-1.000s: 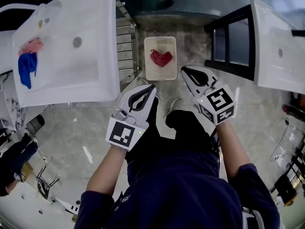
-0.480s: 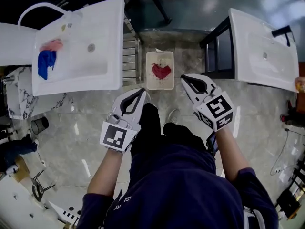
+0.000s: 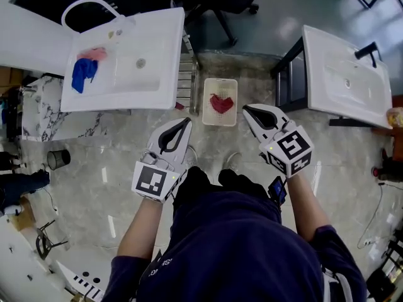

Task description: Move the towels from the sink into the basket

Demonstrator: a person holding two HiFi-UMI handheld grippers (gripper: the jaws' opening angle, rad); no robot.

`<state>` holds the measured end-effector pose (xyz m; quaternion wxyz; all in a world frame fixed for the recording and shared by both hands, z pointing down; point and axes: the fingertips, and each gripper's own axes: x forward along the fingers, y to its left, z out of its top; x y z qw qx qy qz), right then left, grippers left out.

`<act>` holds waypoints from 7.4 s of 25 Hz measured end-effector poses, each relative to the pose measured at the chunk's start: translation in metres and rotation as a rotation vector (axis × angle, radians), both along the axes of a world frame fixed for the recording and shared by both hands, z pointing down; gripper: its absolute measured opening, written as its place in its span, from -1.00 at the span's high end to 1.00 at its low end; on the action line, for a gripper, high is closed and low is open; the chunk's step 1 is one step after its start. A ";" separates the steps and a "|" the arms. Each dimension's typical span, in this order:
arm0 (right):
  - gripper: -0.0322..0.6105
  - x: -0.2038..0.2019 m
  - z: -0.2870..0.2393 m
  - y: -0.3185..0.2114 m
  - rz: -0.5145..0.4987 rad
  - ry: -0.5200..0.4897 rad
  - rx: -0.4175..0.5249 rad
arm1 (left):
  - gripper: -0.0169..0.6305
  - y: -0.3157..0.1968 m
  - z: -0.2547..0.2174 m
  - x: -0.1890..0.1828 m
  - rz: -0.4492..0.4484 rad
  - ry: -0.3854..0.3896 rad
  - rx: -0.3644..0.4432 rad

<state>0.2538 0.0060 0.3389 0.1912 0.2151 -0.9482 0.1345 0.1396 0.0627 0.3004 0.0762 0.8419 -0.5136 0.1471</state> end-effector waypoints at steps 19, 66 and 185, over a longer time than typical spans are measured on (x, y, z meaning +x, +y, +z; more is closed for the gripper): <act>0.88 -0.183 -0.052 0.075 -0.055 -0.012 0.060 | 0.94 0.071 -0.040 -0.180 -0.048 0.049 0.105; 0.88 -0.484 -0.073 0.000 -0.473 -0.118 0.044 | 0.94 0.005 -0.031 -0.434 -0.380 -0.005 0.015; 0.88 -0.656 0.060 -0.095 -0.138 0.097 -0.253 | 0.77 -0.163 0.232 -0.681 -0.211 -0.128 -0.540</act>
